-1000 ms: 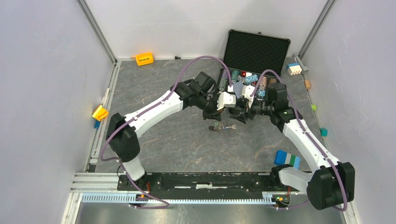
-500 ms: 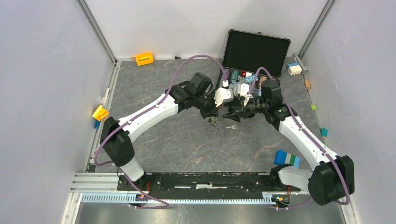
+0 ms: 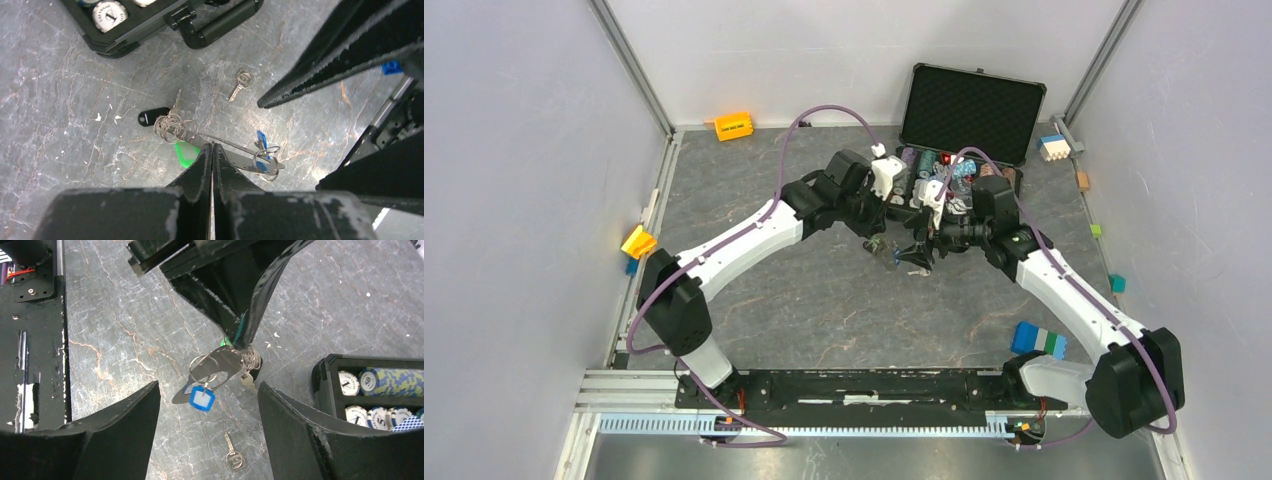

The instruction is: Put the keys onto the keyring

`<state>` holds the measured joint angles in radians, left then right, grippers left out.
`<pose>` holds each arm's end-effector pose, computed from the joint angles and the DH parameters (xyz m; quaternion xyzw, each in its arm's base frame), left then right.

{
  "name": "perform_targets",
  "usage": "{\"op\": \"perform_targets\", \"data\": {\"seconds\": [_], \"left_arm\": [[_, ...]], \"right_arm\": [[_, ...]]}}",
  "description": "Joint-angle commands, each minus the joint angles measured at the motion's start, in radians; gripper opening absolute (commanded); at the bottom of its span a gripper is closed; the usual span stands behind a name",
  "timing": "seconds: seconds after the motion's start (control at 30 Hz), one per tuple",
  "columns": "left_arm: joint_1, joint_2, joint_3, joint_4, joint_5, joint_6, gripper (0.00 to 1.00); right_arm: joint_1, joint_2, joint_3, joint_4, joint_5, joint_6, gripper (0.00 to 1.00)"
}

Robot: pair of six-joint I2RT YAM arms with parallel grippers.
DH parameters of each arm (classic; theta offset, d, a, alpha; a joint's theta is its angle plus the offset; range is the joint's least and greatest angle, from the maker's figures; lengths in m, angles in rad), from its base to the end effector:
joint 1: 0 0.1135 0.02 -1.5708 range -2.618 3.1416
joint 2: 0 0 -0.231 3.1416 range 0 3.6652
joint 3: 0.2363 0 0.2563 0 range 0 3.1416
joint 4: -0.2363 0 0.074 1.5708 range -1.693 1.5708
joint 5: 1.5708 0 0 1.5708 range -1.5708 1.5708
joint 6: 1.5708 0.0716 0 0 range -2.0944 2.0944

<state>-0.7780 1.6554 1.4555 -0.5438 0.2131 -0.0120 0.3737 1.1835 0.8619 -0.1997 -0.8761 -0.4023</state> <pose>0.2754 -0.2927 0.2555 0.3799 0.8286 -0.2437 0.3313 0.2518 0.1578 0.2459 -0.4932 0.6451 0.3606 0.4589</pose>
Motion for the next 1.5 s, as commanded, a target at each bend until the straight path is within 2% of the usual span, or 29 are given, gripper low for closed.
{"op": "perform_targets", "data": {"seconds": [0.0, 0.2, 0.4, 0.47, 0.73, 0.87, 0.9, 0.93, 1.03, 1.1, 1.2, 1.27, 1.4, 1.47], "left_arm": [[0.03, -0.013, 0.005, 0.076, -0.039, -0.212, 0.02], [0.064, -0.008, -0.002, 0.085, 0.036, -0.328, 0.02], [0.077, -0.021, -0.014, 0.098, 0.083, -0.369, 0.02], [0.081, -0.027, -0.025, 0.107, 0.115, -0.387, 0.02], [0.125, -0.072, -0.073, 0.147, 0.198, -0.408, 0.02], [0.136, -0.094, -0.097, 0.188, 0.291, -0.369, 0.02], [0.137, -0.1, -0.107, 0.207, 0.323, -0.349, 0.02], [0.138, -0.106, -0.117, 0.229, 0.364, -0.331, 0.02], [0.144, -0.128, -0.159, 0.292, 0.483, -0.253, 0.02], [0.154, -0.144, -0.175, 0.307, 0.53, -0.196, 0.1], [0.177, -0.171, -0.169, 0.259, 0.583, -0.056, 0.28], [0.191, -0.193, -0.15, 0.177, 0.597, 0.106, 0.39], [0.209, -0.23, -0.132, -0.033, 0.65, 0.551, 0.61], [0.209, -0.243, -0.138, -0.147, 0.67, 0.791, 0.66]], "right_arm": [[0.037, 0.018, 0.034, 0.008, 0.098, 0.066, 0.77], [0.059, 0.051, 0.012, 0.063, 0.164, 0.09, 0.77], [0.074, 0.104, 0.017, 0.107, 0.18, 0.106, 0.73], [0.074, 0.121, 0.026, 0.116, 0.208, 0.104, 0.67], [0.074, 0.134, 0.061, 0.083, 0.24, 0.007, 0.32], [0.072, 0.115, 0.063, 0.064, 0.226, -0.048, 0.05], [0.073, 0.113, 0.067, 0.052, 0.219, -0.071, 0.0], [0.072, 0.109, 0.073, 0.039, 0.207, -0.092, 0.0], [0.07, 0.104, 0.093, -0.011, 0.168, -0.173, 0.0], [0.068, 0.098, 0.1, -0.041, 0.135, -0.21, 0.0], [0.066, 0.09, 0.11, -0.094, 0.085, -0.268, 0.0], [0.067, 0.09, 0.127, -0.152, 0.054, -0.314, 0.0], [0.067, 0.093, 0.164, -0.25, 0.002, -0.383, 0.0], [0.067, 0.091, 0.174, -0.274, -0.03, -0.389, 0.0]]}}
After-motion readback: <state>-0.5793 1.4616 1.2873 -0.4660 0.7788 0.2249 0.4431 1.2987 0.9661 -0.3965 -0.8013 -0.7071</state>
